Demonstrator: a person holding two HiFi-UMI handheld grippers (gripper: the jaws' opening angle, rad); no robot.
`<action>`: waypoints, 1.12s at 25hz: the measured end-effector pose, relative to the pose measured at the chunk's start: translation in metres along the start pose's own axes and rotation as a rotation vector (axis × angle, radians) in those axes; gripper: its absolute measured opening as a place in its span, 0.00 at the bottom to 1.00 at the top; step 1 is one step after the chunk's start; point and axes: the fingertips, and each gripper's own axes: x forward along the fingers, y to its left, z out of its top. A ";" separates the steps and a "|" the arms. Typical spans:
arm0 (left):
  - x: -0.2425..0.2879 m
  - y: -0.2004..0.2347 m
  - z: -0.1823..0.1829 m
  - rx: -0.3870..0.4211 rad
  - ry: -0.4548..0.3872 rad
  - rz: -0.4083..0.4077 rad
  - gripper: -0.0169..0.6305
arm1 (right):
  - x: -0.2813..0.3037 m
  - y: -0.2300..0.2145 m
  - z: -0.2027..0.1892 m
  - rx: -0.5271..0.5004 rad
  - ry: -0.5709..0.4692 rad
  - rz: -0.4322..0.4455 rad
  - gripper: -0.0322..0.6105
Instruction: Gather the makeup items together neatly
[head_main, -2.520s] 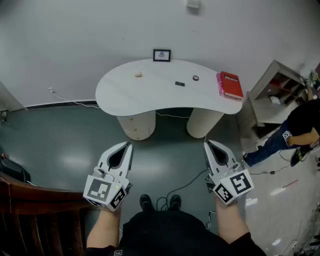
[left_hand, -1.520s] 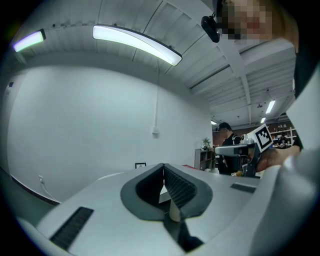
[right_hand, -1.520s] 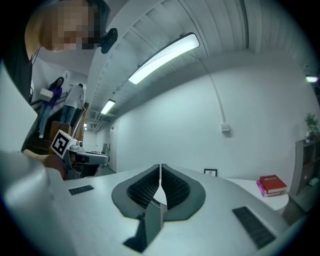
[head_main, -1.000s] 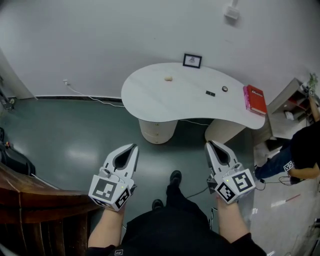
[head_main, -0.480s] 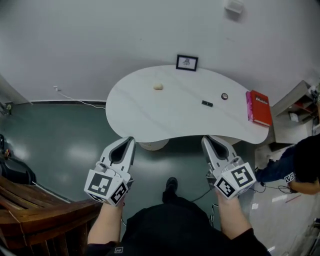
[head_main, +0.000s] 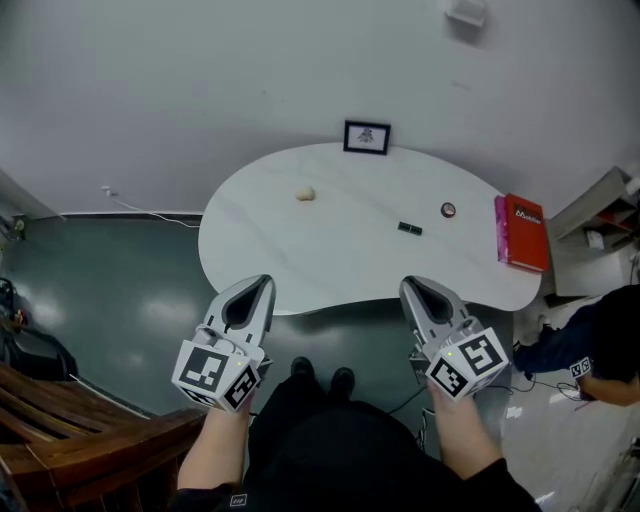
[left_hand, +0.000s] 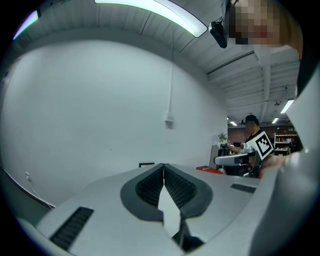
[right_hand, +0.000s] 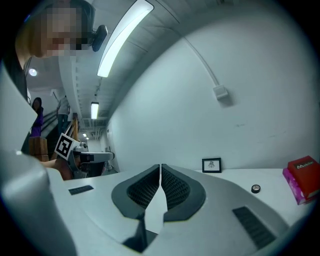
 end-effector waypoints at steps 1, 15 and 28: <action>0.005 0.005 0.000 -0.008 0.001 0.002 0.05 | 0.005 -0.003 -0.001 0.004 0.006 0.001 0.11; 0.087 0.109 0.009 -0.064 -0.038 -0.051 0.05 | 0.132 -0.020 0.017 -0.020 0.037 -0.014 0.11; 0.164 0.163 -0.027 -0.122 0.077 -0.097 0.06 | 0.205 -0.047 0.005 0.052 0.095 -0.023 0.11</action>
